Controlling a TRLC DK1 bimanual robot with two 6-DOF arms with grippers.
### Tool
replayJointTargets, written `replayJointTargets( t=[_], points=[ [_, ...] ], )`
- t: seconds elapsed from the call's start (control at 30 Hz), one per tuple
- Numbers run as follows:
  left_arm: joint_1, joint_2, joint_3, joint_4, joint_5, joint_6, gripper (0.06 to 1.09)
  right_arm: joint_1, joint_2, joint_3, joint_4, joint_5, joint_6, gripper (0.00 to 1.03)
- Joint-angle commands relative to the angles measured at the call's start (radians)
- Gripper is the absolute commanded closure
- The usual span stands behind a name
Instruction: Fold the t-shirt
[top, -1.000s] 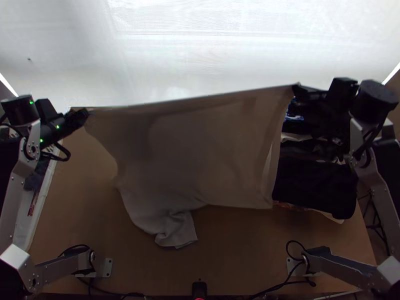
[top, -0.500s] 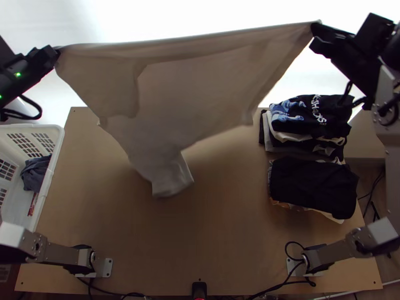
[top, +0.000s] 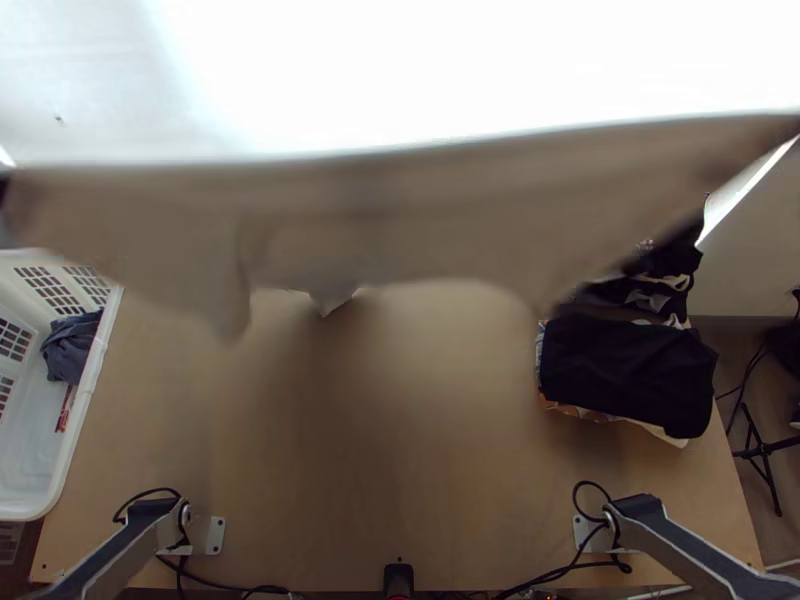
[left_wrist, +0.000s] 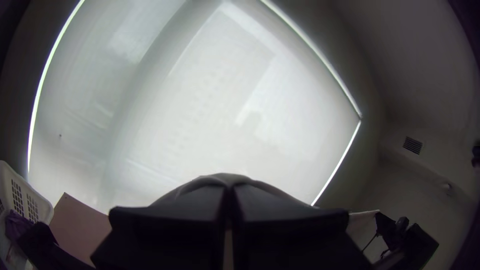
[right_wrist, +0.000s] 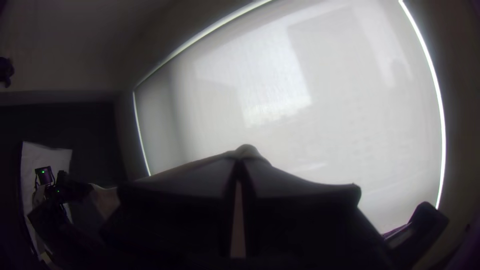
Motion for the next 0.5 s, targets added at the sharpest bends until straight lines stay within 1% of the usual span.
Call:
replayJointTargets(
  t=[0.0, 0.07, 0.2, 0.47],
  points=[
    [-0.015, -0.201, -0.025, -0.053, 0.003, -0.005, 1.05, -0.024, -0.167, 0.008, -0.154, 0.008, 0.002, 1.0],
    [-0.015, -0.218, -0.023, -0.065, -0.002, -0.002, 1.05, -0.026, -0.171, 0.042, -0.194, 0.008, 0.002, 1.0],
    [-0.018, -0.232, -0.011, -0.079, -0.009, 0.007, 1.05, -0.038, -0.174, 0.079, -0.222, 0.008, 0.002, 1.0],
    [-0.023, -0.21, 0.031, -0.073, -0.043, 0.026, 1.05, -0.038, -0.153, 0.071, -0.222, 0.006, 0.005, 1.0]
  ],
)
